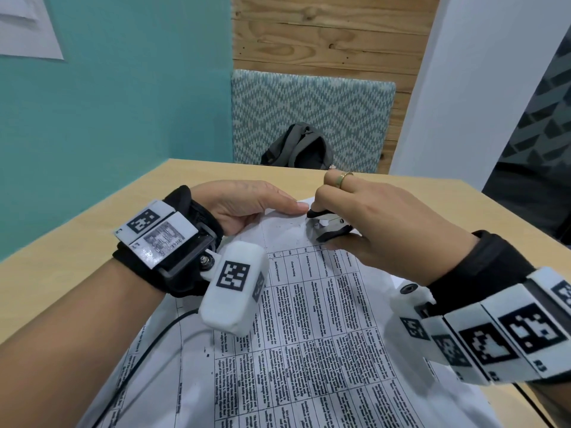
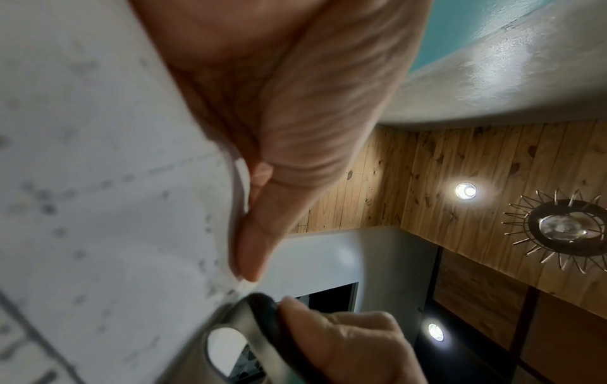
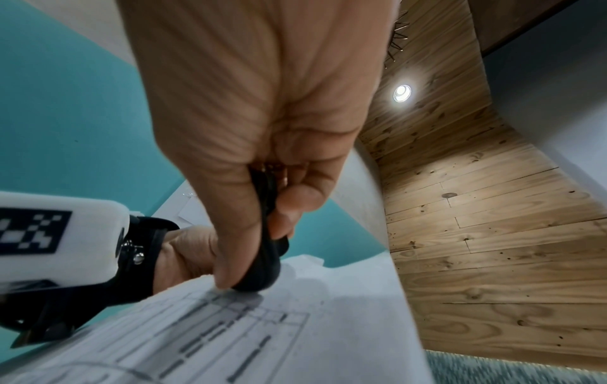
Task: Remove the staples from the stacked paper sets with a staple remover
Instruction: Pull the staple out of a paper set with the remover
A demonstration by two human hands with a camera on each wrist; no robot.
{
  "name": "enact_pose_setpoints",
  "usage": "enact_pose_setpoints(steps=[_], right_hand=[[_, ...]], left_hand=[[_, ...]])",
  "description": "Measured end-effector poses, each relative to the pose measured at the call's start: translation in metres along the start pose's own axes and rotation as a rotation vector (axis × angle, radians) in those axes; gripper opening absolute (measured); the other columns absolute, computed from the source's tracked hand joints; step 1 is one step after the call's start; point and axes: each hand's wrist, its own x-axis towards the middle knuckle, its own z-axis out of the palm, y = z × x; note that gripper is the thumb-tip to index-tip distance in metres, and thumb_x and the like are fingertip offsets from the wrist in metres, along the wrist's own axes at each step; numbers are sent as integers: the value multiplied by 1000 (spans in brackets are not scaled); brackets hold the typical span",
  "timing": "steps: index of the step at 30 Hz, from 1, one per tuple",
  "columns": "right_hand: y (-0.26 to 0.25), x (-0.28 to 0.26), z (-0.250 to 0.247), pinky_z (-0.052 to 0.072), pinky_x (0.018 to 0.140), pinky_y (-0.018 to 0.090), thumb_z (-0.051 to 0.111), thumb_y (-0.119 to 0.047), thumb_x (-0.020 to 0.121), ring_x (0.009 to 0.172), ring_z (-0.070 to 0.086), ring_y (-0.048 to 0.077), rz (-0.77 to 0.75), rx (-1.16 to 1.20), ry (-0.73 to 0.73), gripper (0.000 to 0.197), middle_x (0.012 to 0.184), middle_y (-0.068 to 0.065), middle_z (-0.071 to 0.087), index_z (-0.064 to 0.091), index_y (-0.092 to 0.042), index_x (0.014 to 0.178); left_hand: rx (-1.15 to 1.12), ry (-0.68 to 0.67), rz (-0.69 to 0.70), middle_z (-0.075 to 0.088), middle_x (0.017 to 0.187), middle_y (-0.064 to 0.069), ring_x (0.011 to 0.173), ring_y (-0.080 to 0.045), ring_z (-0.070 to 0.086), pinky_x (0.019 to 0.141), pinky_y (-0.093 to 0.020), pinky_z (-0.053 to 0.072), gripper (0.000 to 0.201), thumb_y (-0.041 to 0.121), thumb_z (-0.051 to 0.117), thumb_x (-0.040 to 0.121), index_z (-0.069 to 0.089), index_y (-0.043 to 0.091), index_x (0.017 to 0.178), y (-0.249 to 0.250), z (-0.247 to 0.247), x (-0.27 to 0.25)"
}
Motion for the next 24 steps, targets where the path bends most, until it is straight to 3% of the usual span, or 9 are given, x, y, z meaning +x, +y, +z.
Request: enact_pose_setpoints(steps=[6, 15, 20, 22, 24], right_hand=[[-2, 0, 3, 30, 36, 28, 86, -10, 55, 50, 53, 30, -6, -60, 71, 38, 82, 10, 59, 59, -5, 83], [-1, 0, 4, 30, 38, 27, 85, -14, 59, 51, 54, 29, 10, -103, 120, 34, 78, 8, 60, 61, -5, 81], [0, 0, 1, 31, 38, 26, 69, -28, 65, 55, 59, 28, 30, -93, 102, 25, 78, 3, 62, 63, -10, 82], [1, 0, 1, 32, 39, 26, 66, -32, 66, 50, 54, 21, 45, -15, 96, 28, 78, 1, 62, 63, -11, 84], [3, 0, -1, 29, 42, 25, 67, -35, 67, 47, 38, 0, 59, 76, 121, 30, 80, -2, 61, 64, -11, 86]], left_hand=[[-33, -28, 8, 70, 83, -16, 70, -25, 69, 68, -34, 58, 24, 17, 70, 64, 71, 1, 82, -2, -2, 1], [-38, -19, 34, 71, 84, -16, 71, -25, 69, 69, -34, 58, 22, 17, 63, 73, 70, 0, 85, -1, -3, 0], [-7, -18, 70, 71, 79, -15, 66, -23, 69, 61, -31, 57, 18, 13, 61, 78, 67, -1, 88, 0, 0, -5], [7, -49, 92, 70, 88, -17, 73, -25, 69, 66, -33, 58, 19, 8, 63, 79, 67, -2, 95, -2, 0, -6], [23, -53, 108, 69, 96, -20, 79, -26, 68, 71, -35, 57, 23, 5, 65, 79, 66, -3, 100, -4, 1, -7]])
